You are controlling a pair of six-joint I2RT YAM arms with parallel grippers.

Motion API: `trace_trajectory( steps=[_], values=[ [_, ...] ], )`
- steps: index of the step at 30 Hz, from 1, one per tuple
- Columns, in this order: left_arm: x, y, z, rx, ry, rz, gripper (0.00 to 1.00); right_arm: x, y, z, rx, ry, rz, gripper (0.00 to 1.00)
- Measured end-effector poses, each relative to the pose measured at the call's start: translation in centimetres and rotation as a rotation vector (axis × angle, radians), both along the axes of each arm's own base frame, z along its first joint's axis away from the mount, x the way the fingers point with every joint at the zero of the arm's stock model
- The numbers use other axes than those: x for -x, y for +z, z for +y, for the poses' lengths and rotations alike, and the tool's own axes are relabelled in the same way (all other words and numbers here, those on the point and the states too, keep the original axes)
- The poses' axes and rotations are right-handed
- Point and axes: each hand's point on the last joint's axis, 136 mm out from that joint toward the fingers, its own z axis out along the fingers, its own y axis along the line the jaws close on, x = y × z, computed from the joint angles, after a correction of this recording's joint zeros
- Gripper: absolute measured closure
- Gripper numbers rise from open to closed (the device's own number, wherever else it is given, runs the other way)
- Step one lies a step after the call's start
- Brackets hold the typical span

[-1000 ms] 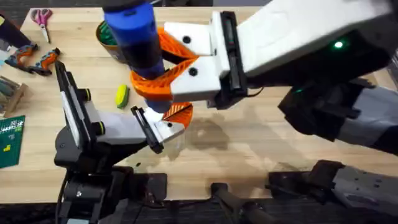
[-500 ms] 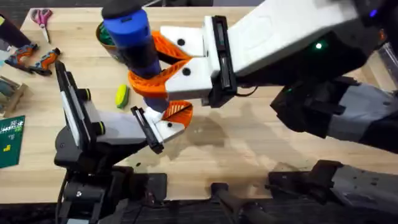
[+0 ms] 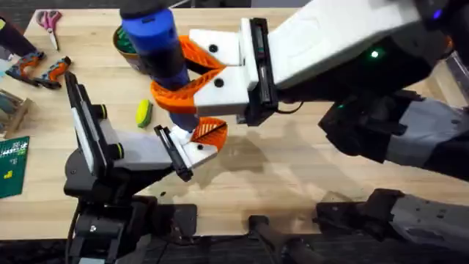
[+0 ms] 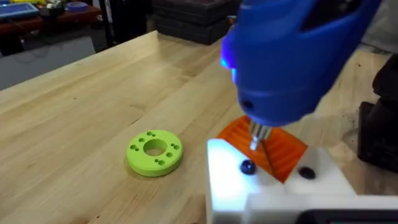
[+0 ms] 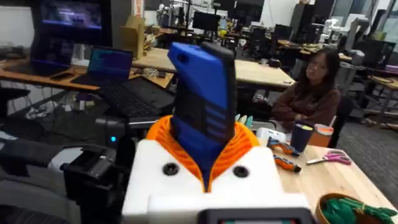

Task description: Pick up the gripper from the table and insert it into the empty holder that is missing its gripper. Then pick up a screw, insert it into the mounting hole, and use the screwdriver to tighten it. Finally, clean up the table by picking up the vegetable and placing it into the bucket.

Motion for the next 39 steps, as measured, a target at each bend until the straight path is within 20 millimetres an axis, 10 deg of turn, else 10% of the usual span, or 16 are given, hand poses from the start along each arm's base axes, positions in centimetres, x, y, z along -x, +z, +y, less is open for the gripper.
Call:
trace_trajectory(
  steps=[39],
  values=[
    [0.00,0.00,0.00,0.000,0.000,0.000,0.997,-0.01,-0.57,0.55,0.013,-0.004,0.021,0.976]
  ],
)
